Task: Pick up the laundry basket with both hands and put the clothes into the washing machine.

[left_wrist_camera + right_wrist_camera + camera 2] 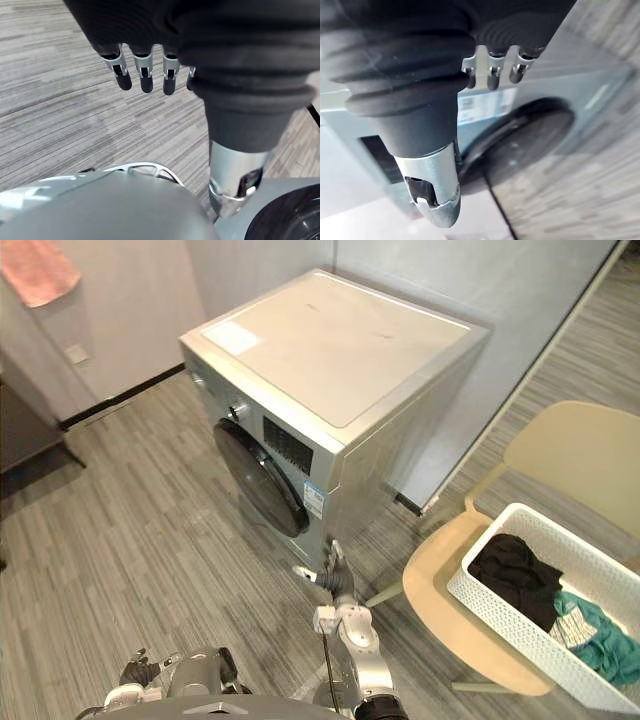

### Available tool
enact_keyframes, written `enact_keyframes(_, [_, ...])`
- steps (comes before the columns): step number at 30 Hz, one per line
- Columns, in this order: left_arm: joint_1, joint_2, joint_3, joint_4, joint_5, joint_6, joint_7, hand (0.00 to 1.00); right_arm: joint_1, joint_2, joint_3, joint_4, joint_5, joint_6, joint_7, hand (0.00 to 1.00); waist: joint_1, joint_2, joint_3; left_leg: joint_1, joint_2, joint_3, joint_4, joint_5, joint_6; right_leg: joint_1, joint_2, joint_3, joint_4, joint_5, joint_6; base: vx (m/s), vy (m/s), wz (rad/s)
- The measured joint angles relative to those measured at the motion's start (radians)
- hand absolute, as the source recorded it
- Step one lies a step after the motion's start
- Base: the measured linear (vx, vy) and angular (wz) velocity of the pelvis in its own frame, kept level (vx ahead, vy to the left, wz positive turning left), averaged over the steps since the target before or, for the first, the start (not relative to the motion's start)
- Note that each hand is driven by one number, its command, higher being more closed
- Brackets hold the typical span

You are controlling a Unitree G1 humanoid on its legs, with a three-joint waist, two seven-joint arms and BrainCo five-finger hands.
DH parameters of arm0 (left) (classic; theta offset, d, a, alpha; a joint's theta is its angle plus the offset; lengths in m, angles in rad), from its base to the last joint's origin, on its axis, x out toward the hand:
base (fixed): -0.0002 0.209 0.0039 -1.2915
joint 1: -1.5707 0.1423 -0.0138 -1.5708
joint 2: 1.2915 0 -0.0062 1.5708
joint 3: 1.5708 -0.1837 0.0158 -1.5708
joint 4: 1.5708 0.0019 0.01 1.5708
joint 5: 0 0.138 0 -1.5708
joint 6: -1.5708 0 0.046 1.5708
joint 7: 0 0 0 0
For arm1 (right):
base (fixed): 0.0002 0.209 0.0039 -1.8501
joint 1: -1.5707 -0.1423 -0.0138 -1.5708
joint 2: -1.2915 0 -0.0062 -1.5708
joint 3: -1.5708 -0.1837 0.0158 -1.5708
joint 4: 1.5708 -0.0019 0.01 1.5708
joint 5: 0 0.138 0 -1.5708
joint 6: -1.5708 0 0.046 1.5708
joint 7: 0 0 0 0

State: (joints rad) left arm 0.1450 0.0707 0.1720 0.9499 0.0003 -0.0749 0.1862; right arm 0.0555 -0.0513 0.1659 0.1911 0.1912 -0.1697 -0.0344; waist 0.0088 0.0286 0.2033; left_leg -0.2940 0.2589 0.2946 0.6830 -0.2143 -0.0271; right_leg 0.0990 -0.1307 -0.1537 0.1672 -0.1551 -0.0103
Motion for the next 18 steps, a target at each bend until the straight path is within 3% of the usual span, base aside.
enact_keyframes(1, [0.003, -0.002, 0.0, 0.0, -0.003, -0.006, 0.002, 0.0, -0.019, -0.007, 0.02, -0.022, 0.0, -0.011, 0.0, 0.0, 0.0, 0.004, 0.006, -0.002, -0.004, -0.042, -0.08, 0.009, -0.01, -0.002, -0.007, 0.019, 0.002, 0.0, 0.001, 0.25, 0.371, -1.35])
enact_keyframes(2, [0.007, -0.013, -0.003, 0.003, -0.017, -0.015, 0.004, 0.0, -0.069, -0.025, 0.07, -0.069, -0.002, -0.036, 0.0, 0.0, 0.011, 0.033, 0.012, 0.004, -0.005, -0.163, -0.242, 0.082, -0.025, -0.034, -0.019, 0.064, 0.036, -0.017, 0.052, 0.2, 0.357, -1.24])
enact_keyframes(3, [0.008, -0.02, -0.007, 0.005, -0.017, -0.016, 0.004, 0.0, -0.09, -0.034, 0.094, -0.094, -0.003, -0.045, 0.0, 0.0, 0.018, 0.055, 0.02, 0.009, -0.004, -0.2, -0.289, 0.154, -0.026, -0.046, -0.017, 0.083, 0.055, -0.035, 0.089, 0.24, 0.506, -1.4])
enact_keyframes(4, [0.011, -0.035, -0.015, 0.006, -0.017, -0.02, 0.004, 0.0, -0.119, -0.054, 0.128, -0.135, -0.007, -0.055, 0.002, 0.0, 0.017, 0.09, 0.036, 0.006, -0.001, -0.237, -0.32, 0.261, -0.076, -0.064, -0.019, 0.111, 0.084, -0.072, 0.151, 0.18, 0.581, -0.9])
enact_keyframes(5, [-0.028, -0.018, -0.016, 0.009, -0.015, -0.025, 0.004, 0.0, -0.18, -0.039, 0.157, -0.137, -0.045, -0.067, 0.0, 0.0, 0.0, 0.074, 0.089, -0.014, -0.042, -0.226, -0.272, 0.128, -0.129, -0.13, -0.08, 0.152, 0.149, -0.121, 0.2, 0.14, 0.657, -0.67])
enact_keyframes(7, [-0.061, 0.012, -0.014, 0.01, -0.016, -0.026, 0.007, 0.0, -0.249, -0.03, 0.202, -0.135, -0.055, -0.062, -0.005, 0.0, 0.01, 0.042, 0.127, -0.05, -0.081, -0.177, -0.265, 0.12, -0.1, -0.221, -0.118, 0.201, 0.192, -0.112, 0.2, 0.01, 0.459, -0.47])
enact_keyframes(9, [-0.078, 0.017, -0.016, 0.005, -0.017, -0.026, 0.019, 0.0, -0.33, -0.03, 0.269, -0.131, -0.064, -0.061, -0.01, 0.0, 0.021, 0.032, 0.135, -0.094, -0.112, -0.123, -0.281, 0.133, -0.071, -0.316, -0.13, 0.25, 0.192, -0.08, 0.196, 0.02, 0.362, -0.42])
enact_keyframes(11, [-0.1, -0.008, -0.019, -0.01, -0.029, -0.03, 0.031, 0.0, -0.429, -0.037, 0.284, -0.128, -0.061, -0.061, -0.012, 0.0, 0.02, 0.077, 0.197, -0.093, -0.137, -0.073, -0.308, 0.135, -0.046, -0.326, -0.153, 0.268, 0.134, 0.015, 0.197, 0.03, 0.289, -0.32])
enact_keyframes(14, [-0.105, -0.014, -0.027, -0.057, -0.061, -0.041, 0.035, 0.0, -0.507, -0.049, 0.272, -0.114, -0.059, -0.061, -0.024, 0.0, 0.016, 0.085, 0.219, -0.112, -0.138, -0.029, -0.317, 0.137, -0.037, -0.363, -0.16, 0.305, 0.085, 0.068, 0.211, 0.04, 0.141, -0.5])
enact_keyframes(18, [-0.149, -0.018, -0.062, -0.145, -0.105, -0.067, 0.051, 0.0, -0.571, -0.142, 0.194, -0.089, -0.06, -0.049, -0.062, 0.0, 0.011, 0.095, 0.229, -0.122, -0.132, -0.015, -0.335, 0.146, -0.03, -0.382, -0.16, 0.302, 0.051, 0.105, 0.216, 0.03, 0.028, -0.15])
